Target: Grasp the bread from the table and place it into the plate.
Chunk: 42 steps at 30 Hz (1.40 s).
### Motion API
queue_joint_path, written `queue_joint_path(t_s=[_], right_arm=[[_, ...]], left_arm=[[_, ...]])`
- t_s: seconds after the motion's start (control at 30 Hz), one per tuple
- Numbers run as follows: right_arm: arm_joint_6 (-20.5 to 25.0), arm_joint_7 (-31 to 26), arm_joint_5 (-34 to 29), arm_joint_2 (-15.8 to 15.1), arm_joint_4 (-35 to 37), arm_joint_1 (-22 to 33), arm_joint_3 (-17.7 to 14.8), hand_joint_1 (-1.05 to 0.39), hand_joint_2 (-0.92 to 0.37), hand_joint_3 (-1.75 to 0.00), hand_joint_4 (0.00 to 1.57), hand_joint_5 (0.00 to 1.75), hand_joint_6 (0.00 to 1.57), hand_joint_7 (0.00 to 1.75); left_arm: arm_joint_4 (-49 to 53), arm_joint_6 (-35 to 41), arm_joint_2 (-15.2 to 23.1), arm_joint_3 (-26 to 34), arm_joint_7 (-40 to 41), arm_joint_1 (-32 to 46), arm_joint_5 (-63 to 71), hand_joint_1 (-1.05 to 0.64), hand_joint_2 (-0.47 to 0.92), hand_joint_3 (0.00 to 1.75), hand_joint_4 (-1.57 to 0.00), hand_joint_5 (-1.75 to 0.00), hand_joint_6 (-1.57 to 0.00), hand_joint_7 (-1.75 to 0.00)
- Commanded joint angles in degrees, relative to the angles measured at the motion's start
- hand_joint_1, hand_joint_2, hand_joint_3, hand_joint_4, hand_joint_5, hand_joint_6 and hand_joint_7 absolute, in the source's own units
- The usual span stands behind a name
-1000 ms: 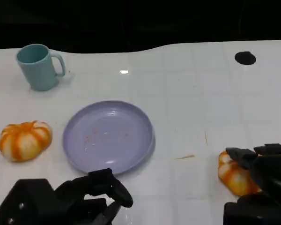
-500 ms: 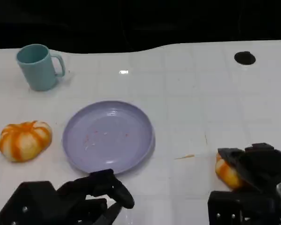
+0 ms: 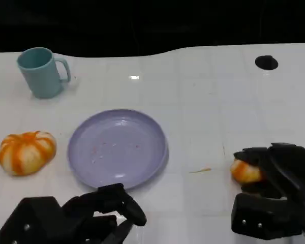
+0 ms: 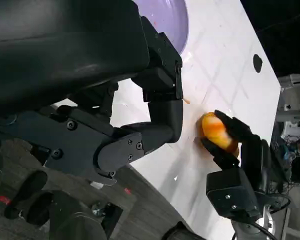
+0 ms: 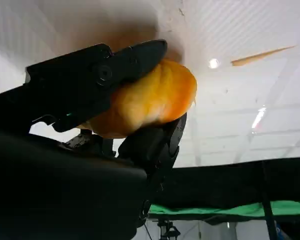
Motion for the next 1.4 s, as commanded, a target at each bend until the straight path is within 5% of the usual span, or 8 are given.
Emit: queue_joint_path(t_s=[0.03,0.07,0.1,0.13,0.27,0.4,0.57,1.4], right_arm=[[-2.39,-4.39,0.2,-1.06,0.48,-0.58,0.13,-0.19,-0.87,-0.05,0.9,1.75,1.26,0.17],[-3.27,-5.58,0.39,-0.94,0.68,-0.64,0.08,-0.18,-0.86,-0.05,0.93,1.75,1.27,0.28],[-3.8,-6.43,0.5,-0.79,0.72,-0.71,0.06,-0.17,-0.85,-0.1,0.93,1.75,1.01,0.92],[-4.12,-7.0,0.57,-0.66,0.73,-0.78,0.06,-0.17,-0.84,-0.12,0.92,1.75,0.9,1.21],[-4.78,-8.34,0.41,-0.15,-0.22,-1.13,0.23,-0.16,-0.79,-0.16,0.92,1.75,0.69,1.7],[-6.66,-8.26,1.73,0.47,-1.2,-1.66,0.19,-0.15,-0.77,-0.18,0.92,1.75,0.68,1.74],[-9.8,-5.91,5.76,1.95,-3.0,-2.31,-0.31,-0.14,-0.45,-0.89,0.91,1.75,0.7,1.66],[-11.12,-2.37,8.74,18.66,6.13,-16.61,5.58,-0.15,-0.4,-1.1,0.91,1.75,0.66,1.71]], left_arm=[[-0.5,0.07,0.46,0.31,0.47,0.22,0.25,-0.35,0.84,0.66,-0.69,-1.75,-0.6,-1.49],[-0.47,-0.05,0.46,0.3,0.43,0.26,0.25,-0.36,0.84,0.66,-0.69,-1.75,-0.59,-1.49],[-0.46,-0.19,0.53,0.25,0.41,0.27,0.35,-0.36,0.83,0.66,-0.69,-1.75,-0.59,-1.48],[-0.46,-0.24,0.54,0.22,0.41,0.26,0.4,-0.36,0.83,0.66,-0.68,-1.75,-0.59,-1.48],[-0.26,-0.43,0.4,0.13,0.4,0.08,0.52,-0.36,0.84,0.66,-0.69,-1.75,-0.6,-1.49],[0.45,-0.52,0.16,0.01,0.45,-0.31,0.51,-0.35,0.83,0.67,-0.69,-1.75,-0.6,-1.5],[1.47,-1.42,-0.01,-0.17,0.41,-0.52,0.65,-0.36,0.83,0.68,-0.69,-1.75,-0.6,-1.5],[2.35,-3.32,0.36,-1.71,0.33,0.54,1.32,-0.33,0.81,0.72,-0.67,-1.75,-0.59,-1.51]])
